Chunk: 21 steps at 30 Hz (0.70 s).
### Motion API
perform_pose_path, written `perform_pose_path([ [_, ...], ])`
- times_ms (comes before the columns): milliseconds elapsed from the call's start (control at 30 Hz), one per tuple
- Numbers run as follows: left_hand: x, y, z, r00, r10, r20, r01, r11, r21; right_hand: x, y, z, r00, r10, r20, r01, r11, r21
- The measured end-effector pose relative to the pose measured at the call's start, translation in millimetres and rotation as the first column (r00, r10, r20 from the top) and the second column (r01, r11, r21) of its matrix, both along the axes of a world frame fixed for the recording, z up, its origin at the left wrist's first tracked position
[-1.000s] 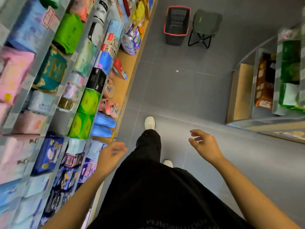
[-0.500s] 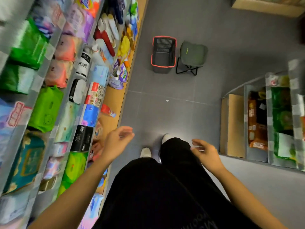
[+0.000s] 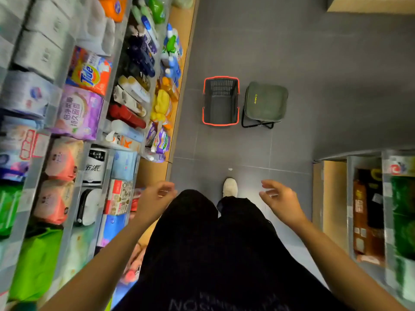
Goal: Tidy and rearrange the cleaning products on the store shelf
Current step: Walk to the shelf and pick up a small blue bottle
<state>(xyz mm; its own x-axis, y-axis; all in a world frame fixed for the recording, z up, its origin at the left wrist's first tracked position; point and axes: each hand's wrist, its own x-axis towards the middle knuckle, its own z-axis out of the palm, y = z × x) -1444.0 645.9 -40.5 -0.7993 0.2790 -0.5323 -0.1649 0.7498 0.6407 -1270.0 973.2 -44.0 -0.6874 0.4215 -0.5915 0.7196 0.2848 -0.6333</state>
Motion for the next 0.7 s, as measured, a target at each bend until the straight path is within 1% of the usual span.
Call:
perform_pose_path([
  [67,-24.5,13.6,4.3,0.999,0.027,0.021,-0.026,0.999,-0.023,-45.2,22.0,7.1,1.0,0.027,-0.016,-0.027,1.0,0.007],
  [200,-76.8,39.1,9.1,0.992,0.111,0.06,-0.11,0.994,-0.017,-138.9,59.5,15.3,0.994,0.1,-0.053,-0.099,0.995,0.03],
  [300,-120.4,53.2,-0.4,0.989,0.143,0.049,-0.143,0.99,-0.007,-208.5,82.1,15.0,0.987,0.155,-0.039,-0.152,0.987,0.06],
  [433,-190.1,78.2,-21.6,0.978,0.202,0.054,-0.205,0.978,0.049,-290.4,107.0,13.8,0.977,0.211,-0.003,-0.21,0.973,0.091],
  [533,-247.0,99.7,-32.3,0.968,0.242,0.064,-0.247,0.965,0.09,-343.0,120.7,25.3,0.971,0.239,0.013,-0.239,0.965,0.112],
  [633,-307.1,125.9,-34.8,0.966,0.248,0.067,-0.255,0.955,0.148,-390.4,132.3,46.8,0.97,0.241,-0.027,-0.235,0.962,0.138],
  [700,-346.2,143.8,-32.6,0.964,0.261,0.056,-0.267,0.947,0.18,-419.7,138.9,64.4,0.959,0.277,-0.063,-0.262,0.948,0.179],
])
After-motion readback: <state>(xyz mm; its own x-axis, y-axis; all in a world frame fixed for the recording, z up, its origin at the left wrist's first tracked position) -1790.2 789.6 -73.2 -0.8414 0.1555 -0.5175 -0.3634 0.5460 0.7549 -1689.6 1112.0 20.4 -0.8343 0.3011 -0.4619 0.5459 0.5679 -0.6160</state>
